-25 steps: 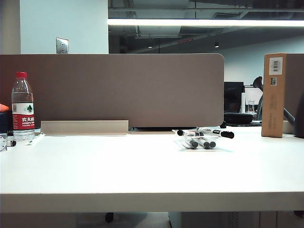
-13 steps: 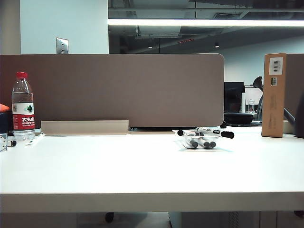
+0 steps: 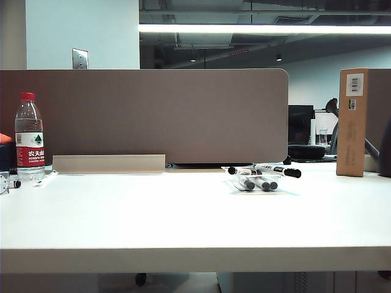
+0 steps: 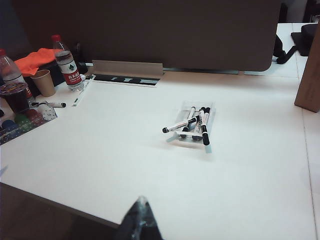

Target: Pick up the markers scattered on the table and put them into the packaging box, making sure the markers fit the shape of the box's grooves.

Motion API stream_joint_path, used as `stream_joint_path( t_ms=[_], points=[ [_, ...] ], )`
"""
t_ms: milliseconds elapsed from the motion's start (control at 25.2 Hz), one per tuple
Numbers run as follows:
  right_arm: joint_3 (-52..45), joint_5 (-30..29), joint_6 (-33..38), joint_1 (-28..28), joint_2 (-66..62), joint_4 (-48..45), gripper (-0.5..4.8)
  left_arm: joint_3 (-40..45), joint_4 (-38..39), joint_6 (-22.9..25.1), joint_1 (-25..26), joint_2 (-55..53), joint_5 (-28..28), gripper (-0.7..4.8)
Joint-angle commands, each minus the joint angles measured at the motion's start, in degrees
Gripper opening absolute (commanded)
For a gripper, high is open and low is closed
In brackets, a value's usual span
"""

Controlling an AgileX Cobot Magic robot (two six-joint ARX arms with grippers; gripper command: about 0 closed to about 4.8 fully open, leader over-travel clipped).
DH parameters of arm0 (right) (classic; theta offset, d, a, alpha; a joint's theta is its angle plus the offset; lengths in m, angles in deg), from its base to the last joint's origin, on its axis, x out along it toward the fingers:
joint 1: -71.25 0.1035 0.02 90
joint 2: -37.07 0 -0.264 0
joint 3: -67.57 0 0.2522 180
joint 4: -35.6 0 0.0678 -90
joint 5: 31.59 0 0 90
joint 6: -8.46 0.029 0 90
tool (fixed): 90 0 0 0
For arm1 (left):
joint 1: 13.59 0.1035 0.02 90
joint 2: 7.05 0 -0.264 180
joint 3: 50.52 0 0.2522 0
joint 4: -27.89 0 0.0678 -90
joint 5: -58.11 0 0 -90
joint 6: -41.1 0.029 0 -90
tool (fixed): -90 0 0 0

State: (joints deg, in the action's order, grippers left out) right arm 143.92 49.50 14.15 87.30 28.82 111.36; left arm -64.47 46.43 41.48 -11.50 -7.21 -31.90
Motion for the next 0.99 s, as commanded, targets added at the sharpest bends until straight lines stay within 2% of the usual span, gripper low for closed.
stream_joint_path(
  t_ms=[40,596,755,795,835,875,914,994],
  points=[
    [0.2,0.0,-0.1,0.0,0.0,-0.7,0.00,-0.2,-0.7,-0.2,0.0,0.0,0.2,-0.05],
    [0.2,0.0,-0.1,0.0,0.0,-0.7,0.00,-0.2,-0.6,-0.2,0.0,0.0,0.2,-0.05],
    [0.1,1.1,-0.9,0.0,0.0,-4.6,0.00,-0.2,-0.6,-0.2,0.0,0.0,0.2,-0.05],
    [-1.4,2.6,-2.4,0.5,0.0,-9.8,0.00,-0.2,-0.6,-0.2,0.0,0.0,0.2,-0.05],
    [-5.7,6.5,-5.0,1.5,0.0,-19.9,0.00,-0.2,-0.6,-0.2,0.0,0.0,0.3,-0.05],
    [-8.2,9.0,-6.2,1.5,0.0,-24.7,-0.01,-0.2,-0.6,-0.2,0.0,0.0,0.3,-0.05],
    [-14.7,14.3,-7.5,0.4,0.0,-35.2,0.00,-0.2,-0.6,-0.2,0.0,0.0,0.2,-0.05],
    [-24.2,15.4,-7.2,-2.6,0.0,-48.8,-0.01,-0.2,-0.6,-0.2,0.0,0.0,0.3,-0.05]
  ],
)
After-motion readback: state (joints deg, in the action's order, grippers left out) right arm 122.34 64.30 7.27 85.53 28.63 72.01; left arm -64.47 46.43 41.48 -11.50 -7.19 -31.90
